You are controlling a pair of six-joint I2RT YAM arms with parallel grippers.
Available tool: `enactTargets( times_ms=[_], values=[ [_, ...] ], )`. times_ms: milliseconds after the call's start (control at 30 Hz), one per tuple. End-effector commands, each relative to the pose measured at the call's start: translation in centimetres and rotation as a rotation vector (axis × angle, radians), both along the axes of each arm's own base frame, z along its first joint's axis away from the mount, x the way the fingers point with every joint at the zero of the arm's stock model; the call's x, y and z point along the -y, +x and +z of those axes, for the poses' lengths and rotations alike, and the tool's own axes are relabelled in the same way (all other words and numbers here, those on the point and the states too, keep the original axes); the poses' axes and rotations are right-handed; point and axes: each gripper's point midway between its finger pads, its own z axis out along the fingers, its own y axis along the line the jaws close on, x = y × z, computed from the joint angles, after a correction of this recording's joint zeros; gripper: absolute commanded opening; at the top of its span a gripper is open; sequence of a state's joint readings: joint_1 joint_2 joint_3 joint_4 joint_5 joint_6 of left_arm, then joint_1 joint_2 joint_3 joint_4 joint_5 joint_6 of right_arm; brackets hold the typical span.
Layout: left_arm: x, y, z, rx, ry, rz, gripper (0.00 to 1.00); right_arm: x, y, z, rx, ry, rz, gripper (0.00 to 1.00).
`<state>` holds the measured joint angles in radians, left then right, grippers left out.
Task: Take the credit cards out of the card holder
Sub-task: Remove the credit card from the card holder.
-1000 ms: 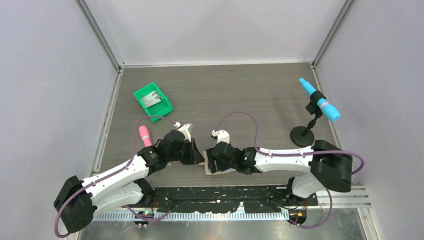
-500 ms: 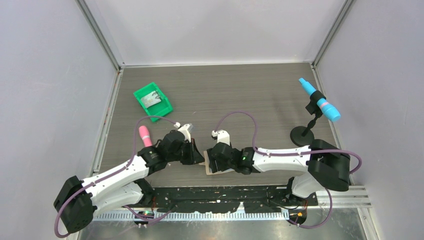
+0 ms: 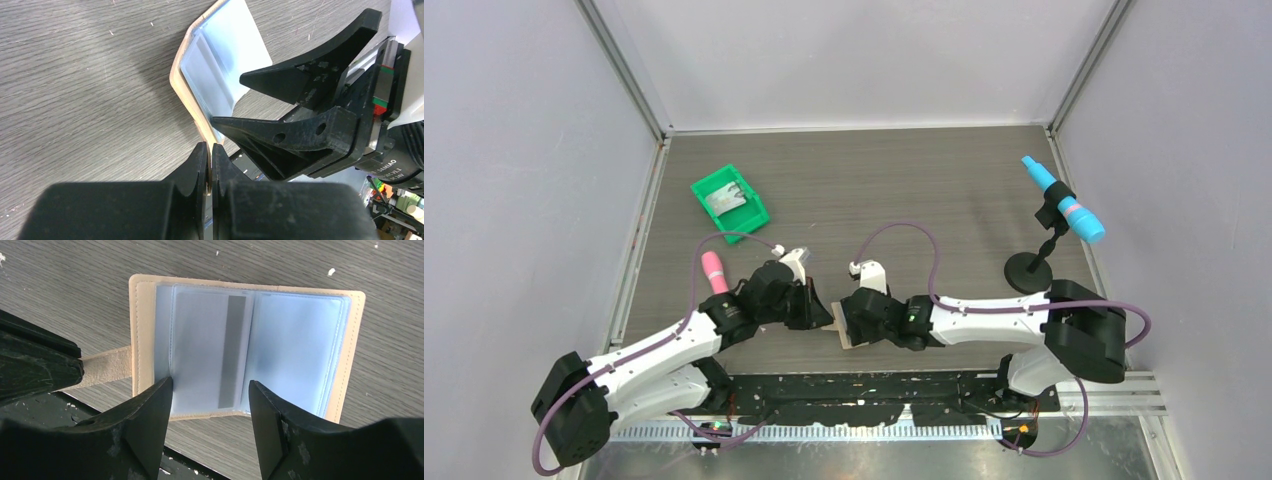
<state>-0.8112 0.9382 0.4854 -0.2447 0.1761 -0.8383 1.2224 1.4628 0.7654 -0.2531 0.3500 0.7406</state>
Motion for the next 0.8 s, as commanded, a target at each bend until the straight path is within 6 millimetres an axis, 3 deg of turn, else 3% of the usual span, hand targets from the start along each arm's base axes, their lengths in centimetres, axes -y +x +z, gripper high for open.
enactTargets(
  times_ms=[0,767],
  values=[
    [0.1,0.4,0.7,0.028,-0.023,0.010,0.00,0.7,1.0,1.8,0.056,-0.008,-0.048,0.64],
    [-0.1,0.2,0.1,0.022,-0.008,0.003,0.00,2.4,2.0,3.5,0.127,-0.052,-0.085,0.63]
  ],
)
